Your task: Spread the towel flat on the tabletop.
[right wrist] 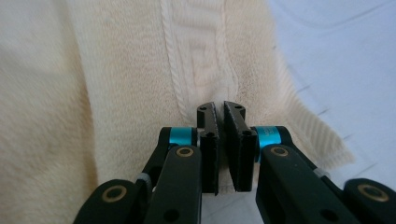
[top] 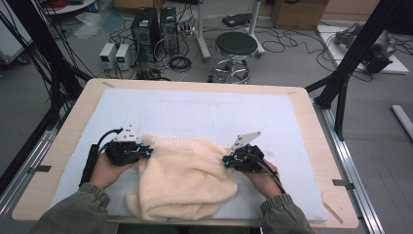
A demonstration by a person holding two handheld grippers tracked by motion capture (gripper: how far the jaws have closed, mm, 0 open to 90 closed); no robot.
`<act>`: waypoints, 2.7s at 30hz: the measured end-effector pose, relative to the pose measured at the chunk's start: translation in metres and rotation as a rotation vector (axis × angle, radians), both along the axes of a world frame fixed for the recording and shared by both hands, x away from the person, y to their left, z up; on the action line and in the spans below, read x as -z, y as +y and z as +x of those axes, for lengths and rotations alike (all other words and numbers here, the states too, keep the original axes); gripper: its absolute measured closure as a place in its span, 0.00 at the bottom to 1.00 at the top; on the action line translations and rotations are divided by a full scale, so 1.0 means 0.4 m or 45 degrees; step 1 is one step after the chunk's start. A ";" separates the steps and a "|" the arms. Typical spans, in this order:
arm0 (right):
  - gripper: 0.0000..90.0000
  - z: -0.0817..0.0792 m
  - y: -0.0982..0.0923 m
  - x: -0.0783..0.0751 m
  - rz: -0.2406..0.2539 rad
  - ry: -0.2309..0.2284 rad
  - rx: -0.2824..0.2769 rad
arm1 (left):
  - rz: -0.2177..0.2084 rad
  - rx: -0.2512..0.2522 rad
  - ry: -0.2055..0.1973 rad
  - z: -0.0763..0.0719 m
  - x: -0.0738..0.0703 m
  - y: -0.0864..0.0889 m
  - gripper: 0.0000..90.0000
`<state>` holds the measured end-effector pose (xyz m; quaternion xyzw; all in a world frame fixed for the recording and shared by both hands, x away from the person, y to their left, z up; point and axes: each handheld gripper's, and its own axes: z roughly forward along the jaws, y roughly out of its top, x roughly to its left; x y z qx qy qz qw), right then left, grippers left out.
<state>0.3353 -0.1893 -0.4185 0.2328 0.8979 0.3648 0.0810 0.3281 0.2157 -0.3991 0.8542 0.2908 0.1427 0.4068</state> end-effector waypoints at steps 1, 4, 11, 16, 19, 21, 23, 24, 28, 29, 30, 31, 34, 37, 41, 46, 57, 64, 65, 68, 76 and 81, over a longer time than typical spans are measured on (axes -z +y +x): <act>0.95 0.002 -0.002 -0.014 0.005 -0.012 -0.002 | -0.014 -0.002 -0.002 0.000 -0.006 0.003 0.92; 0.95 0.015 -0.012 -0.062 0.019 -0.044 -0.003 | -0.055 -0.020 -0.004 0.008 -0.029 0.010 0.93; 0.96 0.115 -0.016 -0.177 -0.021 -0.137 0.031 | -0.126 -0.162 -0.082 0.121 -0.122 0.009 0.94; 0.60 0.291 -0.016 -0.298 0.040 -0.276 0.349 | -0.132 -0.398 -0.110 0.277 -0.204 -0.022 0.59; 0.60 0.290 -0.009 -0.283 0.087 -0.241 0.308 | -0.093 -0.336 -0.117 0.263 -0.180 -0.029 0.60; 0.58 0.270 0.002 -0.247 0.027 -0.205 0.256 | -0.089 -0.318 -0.104 0.254 -0.164 -0.026 0.60; 0.58 0.248 0.003 -0.207 0.039 -0.164 0.219 | -0.084 -0.286 -0.059 0.222 -0.118 -0.015 0.59; 0.57 0.234 0.005 -0.188 0.037 -0.141 0.208 | -0.068 -0.263 -0.053 0.209 -0.105 -0.011 0.59; 0.56 0.166 0.008 -0.140 0.026 -0.113 0.150 | -0.059 -0.216 -0.051 0.158 -0.076 0.005 0.57; 0.56 0.166 0.008 -0.140 0.026 -0.113 0.150 | -0.047 -0.200 -0.048 0.142 -0.069 0.012 0.57; 0.55 0.132 0.007 -0.127 0.034 -0.101 0.118 | -0.052 -0.188 -0.052 0.124 -0.063 0.019 0.55; 0.55 0.114 0.007 -0.122 0.036 -0.098 0.106 | -0.066 -0.164 -0.056 0.086 -0.051 0.028 0.55; 0.55 0.060 0.001 -0.107 0.046 -0.096 0.077 | -0.066 -0.135 -0.072 0.049 -0.039 0.037 0.52; 0.53 0.031 -0.001 -0.102 0.030 -0.049 0.058 | -0.066 -0.088 -0.087 -0.006 -0.025 0.041 0.50; 0.55 -0.042 -0.013 -0.079 0.074 -0.090 0.026 | -0.102 -0.039 -0.120 -0.076 -0.011 0.045 0.49; 0.53 -0.104 -0.018 -0.033 0.129 -0.060 -0.018 | -0.101 0.051 -0.097 -0.143 0.014 0.037 0.48; 0.76 -0.108 0.059 0.045 0.039 0.033 -0.142 | -0.001 0.165 0.022 -0.136 0.070 -0.005 0.87; 0.93 -0.081 0.063 -0.010 0.038 -0.028 -0.149 | -0.035 0.066 -0.062 -0.107 0.024 -0.032 0.95; 0.93 -0.075 0.059 -0.021 0.043 -0.037 -0.134 | -0.060 0.016 -0.091 -0.088 0.005 -0.030 0.95; 0.93 -0.052 0.045 -0.053 0.054 -0.068 -0.082 | -0.072 -0.052 -0.125 -0.059 -0.016 -0.030 0.95; 0.92 0.108 0.023 -0.089 0.027 -0.084 0.170 | -0.088 -0.330 -0.105 0.133 -0.022 -0.036 0.95; 0.76 0.166 -0.006 -0.052 0.036 -0.057 0.263 | -0.095 -0.319 -0.039 0.152 -0.003 -0.020 0.79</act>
